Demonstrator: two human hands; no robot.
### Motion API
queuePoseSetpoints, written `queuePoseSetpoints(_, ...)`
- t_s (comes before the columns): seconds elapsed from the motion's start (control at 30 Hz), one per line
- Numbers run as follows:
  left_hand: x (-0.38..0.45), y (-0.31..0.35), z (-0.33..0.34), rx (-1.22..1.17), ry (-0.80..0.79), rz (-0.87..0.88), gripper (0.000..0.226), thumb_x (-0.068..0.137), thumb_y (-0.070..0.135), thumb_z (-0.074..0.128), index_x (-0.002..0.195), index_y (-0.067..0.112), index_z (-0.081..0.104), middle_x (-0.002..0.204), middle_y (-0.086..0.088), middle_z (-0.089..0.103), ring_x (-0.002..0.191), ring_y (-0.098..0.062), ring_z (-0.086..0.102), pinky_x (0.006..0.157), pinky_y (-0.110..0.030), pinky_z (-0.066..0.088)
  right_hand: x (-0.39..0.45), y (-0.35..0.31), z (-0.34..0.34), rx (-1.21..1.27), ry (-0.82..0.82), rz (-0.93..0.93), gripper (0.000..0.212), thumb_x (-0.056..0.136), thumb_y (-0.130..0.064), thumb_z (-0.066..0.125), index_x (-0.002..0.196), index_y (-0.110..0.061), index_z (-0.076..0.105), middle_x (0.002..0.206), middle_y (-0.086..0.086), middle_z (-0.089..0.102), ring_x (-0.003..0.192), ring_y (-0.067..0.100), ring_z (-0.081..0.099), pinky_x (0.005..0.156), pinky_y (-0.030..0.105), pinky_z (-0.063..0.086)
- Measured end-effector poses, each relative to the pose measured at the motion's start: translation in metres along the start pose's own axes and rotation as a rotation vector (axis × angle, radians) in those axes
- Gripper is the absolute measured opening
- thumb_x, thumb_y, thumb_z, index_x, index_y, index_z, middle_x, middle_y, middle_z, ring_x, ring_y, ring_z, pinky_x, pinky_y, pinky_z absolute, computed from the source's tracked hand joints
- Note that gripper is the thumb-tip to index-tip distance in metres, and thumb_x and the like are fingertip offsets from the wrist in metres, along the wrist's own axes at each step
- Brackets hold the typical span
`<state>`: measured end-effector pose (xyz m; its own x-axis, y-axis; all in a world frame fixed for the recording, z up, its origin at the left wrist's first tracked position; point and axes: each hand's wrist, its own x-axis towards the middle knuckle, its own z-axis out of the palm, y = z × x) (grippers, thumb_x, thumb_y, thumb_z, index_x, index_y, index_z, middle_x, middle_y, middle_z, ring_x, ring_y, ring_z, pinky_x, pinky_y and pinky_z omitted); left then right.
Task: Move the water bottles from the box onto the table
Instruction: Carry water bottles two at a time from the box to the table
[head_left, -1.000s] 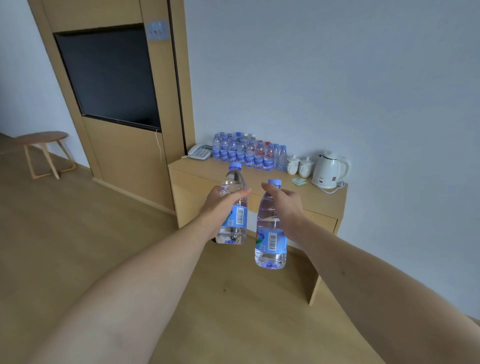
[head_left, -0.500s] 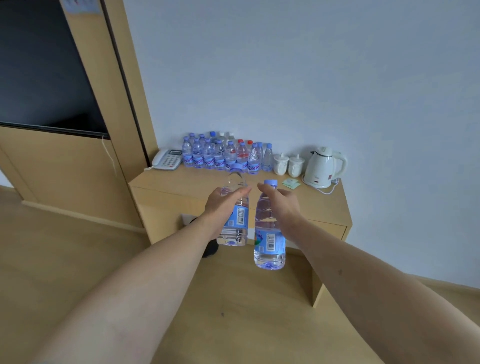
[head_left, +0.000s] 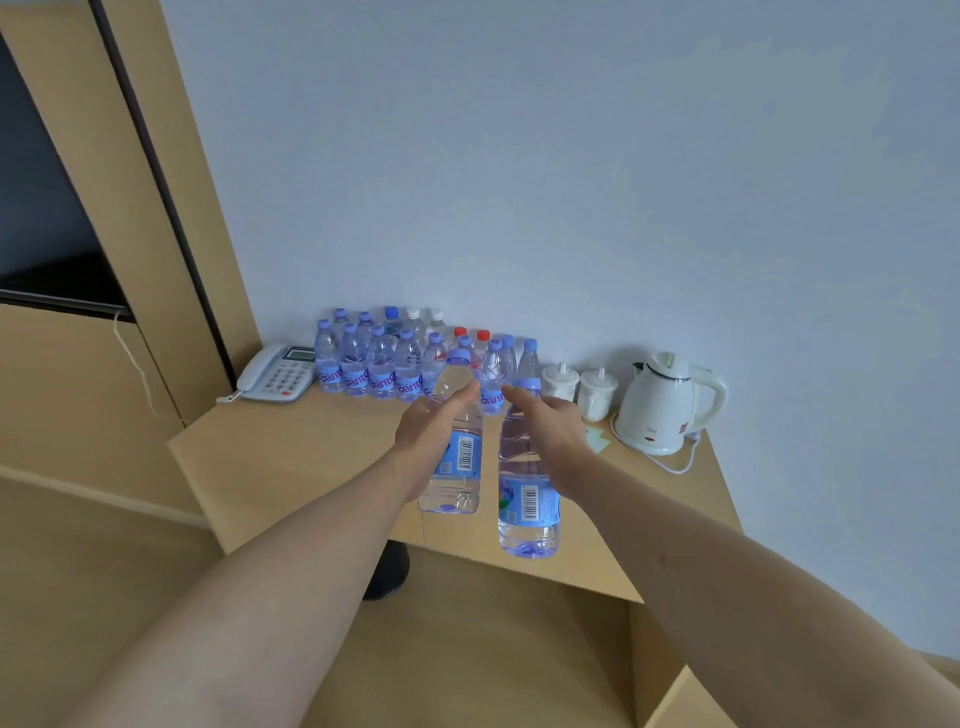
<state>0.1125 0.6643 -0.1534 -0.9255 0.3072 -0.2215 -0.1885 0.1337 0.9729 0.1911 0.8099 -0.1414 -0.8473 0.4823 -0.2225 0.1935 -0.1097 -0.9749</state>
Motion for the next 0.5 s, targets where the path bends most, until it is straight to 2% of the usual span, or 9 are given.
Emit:
queuePoseSetpoints(0.07, 0.029, 0.006, 0.004, -0.035, 0.018, -0.020, 0.069, 0.071, 0.077, 0.074, 0.110, 0.022, 0.060, 0.093, -0.003, 0.077, 0.083, -0.023, 0.075, 0.071, -0.035, 0.055, 0.031, -0.006, 0.001, -0.002, -0.009, 0.005, 0.048, 0.083, -0.050, 0.075, 0.104, -0.008, 0.067, 0.066, 0.004, 0.075, 0.057, 0.025, 0.071, 0.079, 0.061, 0.061)
queuePoseSetpoints(0.1, 0.043, 0.008, 0.006, -0.036, 0.019, -0.025, 0.070, 0.073, 0.077, 0.073, 0.115, 0.022, 0.058, 0.098, 0.000, 0.073, 0.088, -0.021, 0.073, 0.073, -0.035, 0.054, 0.044, -0.008, 0.002, 0.000, -0.008, 0.008, 0.047, 0.083, -0.050, 0.075, 0.105, -0.009, 0.067, 0.066, 0.004, 0.075, 0.058, 0.026, 0.071, 0.080, 0.061, 0.061)
queuePoseSetpoints(0.17, 0.070, 0.010, 0.010, -0.003, -0.001, -0.035, 0.076, 0.075, 0.075, 0.072, 0.128, 0.025, 0.054, 0.116, 0.004, 0.062, 0.105, -0.020, 0.062, 0.088, -0.038, 0.048, 0.069, -0.009, 0.005, 0.001, -0.001, 0.012, 0.046, 0.083, -0.050, 0.075, 0.105, -0.010, 0.067, 0.067, 0.005, 0.075, 0.058, 0.026, 0.071, 0.079, 0.060, 0.062)
queuePoseSetpoints(0.23, 0.097, 0.011, 0.011, 0.039, -0.024, -0.055, 0.078, 0.075, 0.073, 0.073, 0.132, 0.025, 0.050, 0.122, 0.004, 0.054, 0.110, -0.020, 0.055, 0.093, -0.039, 0.043, 0.091, -0.010, 0.007, 0.004, 0.007, 0.019, 0.045, 0.085, -0.049, 0.075, 0.105, -0.009, 0.067, 0.067, 0.005, 0.075, 0.058, 0.026, 0.071, 0.078, 0.059, 0.062)
queuePoseSetpoints(0.3, 0.122, 0.012, 0.011, 0.039, -0.043, -0.075, 0.079, 0.073, 0.071, 0.075, 0.131, 0.026, 0.048, 0.122, 0.004, 0.057, 0.108, -0.020, 0.059, 0.096, -0.041, 0.047, 0.113, -0.009, 0.011, -0.008, 0.017, 0.025, 0.045, 0.085, -0.049, 0.074, 0.106, -0.010, 0.067, 0.067, 0.004, 0.075, 0.059, 0.026, 0.072, 0.078, 0.059, 0.063)
queuePoseSetpoints(0.37, 0.147, 0.011, 0.011, 0.045, -0.062, -0.080, 0.084, 0.071, 0.068, 0.076, 0.136, 0.026, 0.045, 0.132, 0.002, 0.058, 0.113, -0.024, 0.063, 0.099, -0.047, 0.051, 0.134, -0.009, 0.015, -0.022, 0.032, 0.030, 0.044, 0.086, -0.049, 0.074, 0.108, -0.011, 0.066, 0.067, 0.004, 0.075, 0.060, 0.026, 0.072, 0.079, 0.059, 0.063)
queuePoseSetpoints(0.4, 0.160, 0.011, 0.010, 0.061, -0.073, -0.070, 0.082, 0.071, 0.066, 0.077, 0.135, 0.028, 0.043, 0.135, 0.002, 0.056, 0.113, -0.023, 0.064, 0.097, -0.047, 0.053, 0.145, -0.008, 0.017, -0.025, 0.041, 0.031, 0.044, 0.087, -0.048, 0.074, 0.109, -0.011, 0.066, 0.067, 0.004, 0.075, 0.060, 0.026, 0.072, 0.078, 0.058, 0.063)
queuePoseSetpoints(0.5, 0.202, 0.007, 0.009, 0.111, -0.115, -0.063, 0.069, 0.070, 0.060, 0.080, 0.119, 0.028, 0.043, 0.123, 0.000, 0.061, 0.103, -0.021, 0.067, 0.089, -0.045, 0.058, 0.178, -0.005, 0.024, -0.027, 0.081, 0.034, 0.043, 0.088, -0.047, 0.074, 0.109, -0.010, 0.067, 0.066, 0.003, 0.074, 0.058, 0.025, 0.070, 0.077, 0.057, 0.061)
